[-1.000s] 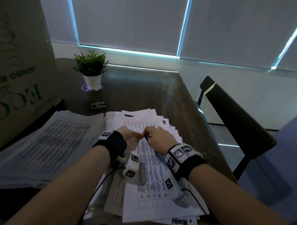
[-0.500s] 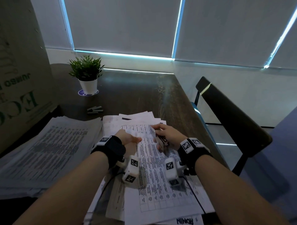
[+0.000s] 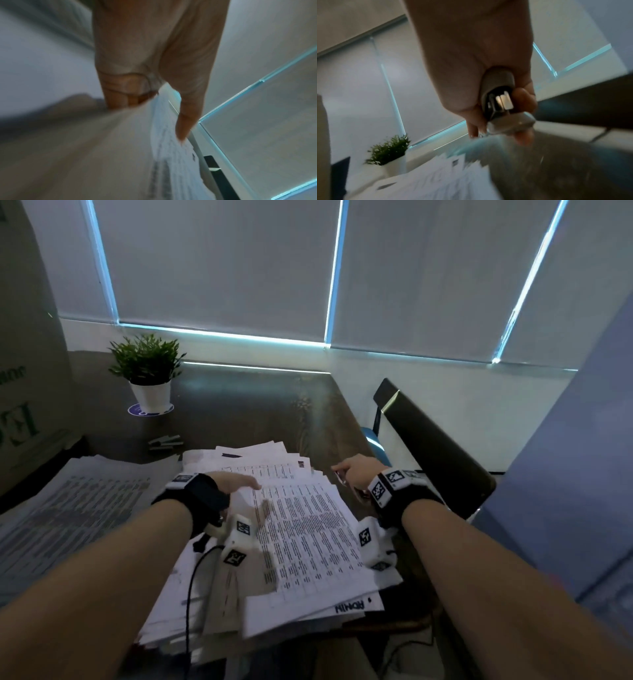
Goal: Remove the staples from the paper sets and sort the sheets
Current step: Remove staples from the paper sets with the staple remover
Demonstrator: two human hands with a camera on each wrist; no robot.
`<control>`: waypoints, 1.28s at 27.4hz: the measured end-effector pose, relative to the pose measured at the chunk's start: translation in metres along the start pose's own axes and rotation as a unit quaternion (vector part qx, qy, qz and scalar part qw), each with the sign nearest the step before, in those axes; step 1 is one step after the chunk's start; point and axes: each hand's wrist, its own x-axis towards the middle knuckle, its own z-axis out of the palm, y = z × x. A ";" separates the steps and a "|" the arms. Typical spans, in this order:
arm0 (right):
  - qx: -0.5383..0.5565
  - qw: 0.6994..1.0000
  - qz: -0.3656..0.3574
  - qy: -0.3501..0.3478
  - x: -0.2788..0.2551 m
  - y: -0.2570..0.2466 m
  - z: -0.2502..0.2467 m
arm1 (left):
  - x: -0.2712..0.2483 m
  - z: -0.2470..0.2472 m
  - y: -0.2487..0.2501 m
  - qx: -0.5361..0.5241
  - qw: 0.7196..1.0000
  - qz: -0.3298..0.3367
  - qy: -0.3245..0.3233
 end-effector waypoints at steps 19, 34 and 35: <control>0.543 0.835 0.081 0.027 -0.042 0.031 -0.019 | -0.053 -0.036 0.001 -0.152 0.971 0.184 0.003; 0.765 0.638 0.086 -0.025 0.044 -0.080 0.021 | -0.032 -0.120 0.004 -0.009 0.977 0.113 0.180; 0.770 0.631 0.084 -0.042 0.046 -0.093 0.025 | -0.028 -0.132 0.000 -0.005 0.975 0.097 0.200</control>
